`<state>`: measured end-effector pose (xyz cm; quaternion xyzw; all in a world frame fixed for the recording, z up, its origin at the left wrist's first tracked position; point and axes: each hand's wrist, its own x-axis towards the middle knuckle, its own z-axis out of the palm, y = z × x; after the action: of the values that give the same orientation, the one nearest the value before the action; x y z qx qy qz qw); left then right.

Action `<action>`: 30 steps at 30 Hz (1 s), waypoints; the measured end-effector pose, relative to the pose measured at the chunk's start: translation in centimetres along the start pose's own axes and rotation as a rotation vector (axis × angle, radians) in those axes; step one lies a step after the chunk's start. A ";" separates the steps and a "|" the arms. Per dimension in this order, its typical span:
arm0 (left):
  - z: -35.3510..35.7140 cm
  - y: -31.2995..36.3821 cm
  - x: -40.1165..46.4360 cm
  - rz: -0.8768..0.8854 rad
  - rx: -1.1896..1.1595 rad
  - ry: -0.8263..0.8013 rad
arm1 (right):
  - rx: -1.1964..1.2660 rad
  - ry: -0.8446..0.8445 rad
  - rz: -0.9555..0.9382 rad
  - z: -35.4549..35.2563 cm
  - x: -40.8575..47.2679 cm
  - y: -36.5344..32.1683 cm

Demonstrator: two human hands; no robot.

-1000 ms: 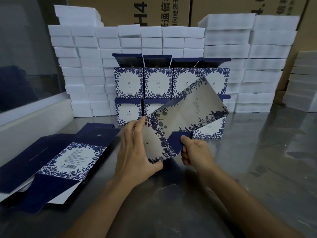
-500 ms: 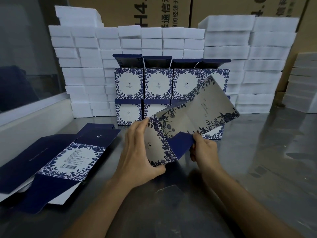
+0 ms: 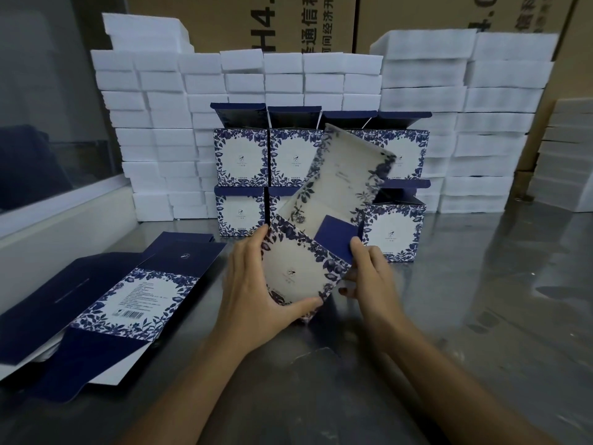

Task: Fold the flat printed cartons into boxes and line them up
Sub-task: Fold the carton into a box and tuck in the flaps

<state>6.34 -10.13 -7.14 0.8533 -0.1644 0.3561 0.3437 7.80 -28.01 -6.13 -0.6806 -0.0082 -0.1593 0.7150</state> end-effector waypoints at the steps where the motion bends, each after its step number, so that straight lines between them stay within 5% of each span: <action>1: 0.0 0.0 0.0 -0.016 0.002 0.006 | 0.012 0.003 -0.001 0.1 0.0 0.0; 16: -0.4 0.5 1.3 -0.531 -1.036 0.117 | 0.123 -0.279 0.041 -0.1 -0.6 -1.7; 23: -0.3 0.5 1.8 -0.673 -1.022 0.029 | 0.115 -0.267 -0.061 -0.4 -0.5 -1.5; 30: -1.1 0.2 2.2 -0.507 -0.749 0.082 | 0.095 -0.196 -0.106 -0.4 -1.2 -2.0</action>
<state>7.20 -9.55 -4.89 0.6687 -0.0542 0.2102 0.7111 6.13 -28.24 -4.47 -0.6570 -0.1214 -0.1292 0.7327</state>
